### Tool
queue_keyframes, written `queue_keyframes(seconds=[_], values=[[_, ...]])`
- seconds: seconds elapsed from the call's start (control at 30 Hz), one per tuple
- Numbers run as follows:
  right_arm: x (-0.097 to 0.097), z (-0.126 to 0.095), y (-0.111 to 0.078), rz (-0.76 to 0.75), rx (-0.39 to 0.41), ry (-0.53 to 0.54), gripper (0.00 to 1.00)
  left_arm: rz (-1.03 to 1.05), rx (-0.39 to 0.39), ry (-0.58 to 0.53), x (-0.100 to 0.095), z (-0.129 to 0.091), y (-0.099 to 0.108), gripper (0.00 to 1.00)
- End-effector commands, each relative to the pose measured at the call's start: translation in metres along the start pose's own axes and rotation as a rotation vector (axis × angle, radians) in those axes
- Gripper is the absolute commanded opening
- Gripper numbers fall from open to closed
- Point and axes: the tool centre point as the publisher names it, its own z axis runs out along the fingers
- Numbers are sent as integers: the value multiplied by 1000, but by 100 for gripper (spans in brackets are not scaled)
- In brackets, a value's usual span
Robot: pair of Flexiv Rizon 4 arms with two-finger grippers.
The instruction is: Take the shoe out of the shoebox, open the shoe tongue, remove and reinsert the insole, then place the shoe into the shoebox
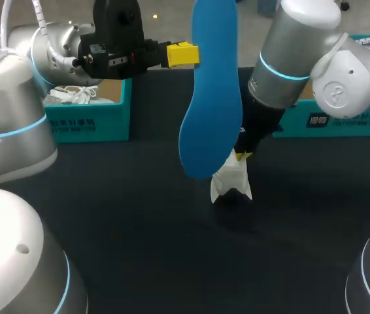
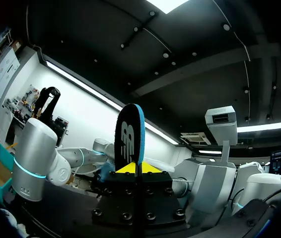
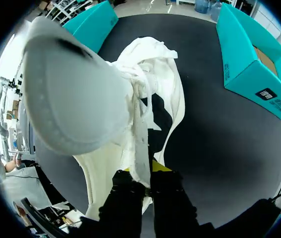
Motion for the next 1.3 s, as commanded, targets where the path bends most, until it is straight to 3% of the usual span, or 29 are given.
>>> queue_keyframes(seconds=[0.03, 0.3, 0.73, 1.03, 1.07, 1.13, 1.2, 1.3], values=[[-3, 4, -16, 0, -61, 42, 0, 0, 0, 2, 0, 0, 0, 0], [-2, 20, -28, -63, -55, 24, 0, 0, 0, 2, 0, 0, 0, 0], [-2, 53, -32, -95, -48, 73, 0, 0, 0, 2, 0, 0, 0, 0], [-2, 58, -33, -98, -35, 86, 0, 0, 0, 2, 0, 0, 0, 0], [-1, 57, -33, -96, -30, 98, 4, 0, 0, 2, 0, 0, 0, 0], [1, 52, -34, -96, -31, 96, 91, 0, 0, 2, 0, 0, 0, 0], [3, 44, -35, -92, -25, 124, 100, 0, 0, 2, 0, 0, 0, 0], [6, 27, -34, -74, -17, 194, 100, 0, 0, 2, 0, 0, 0, 0]])
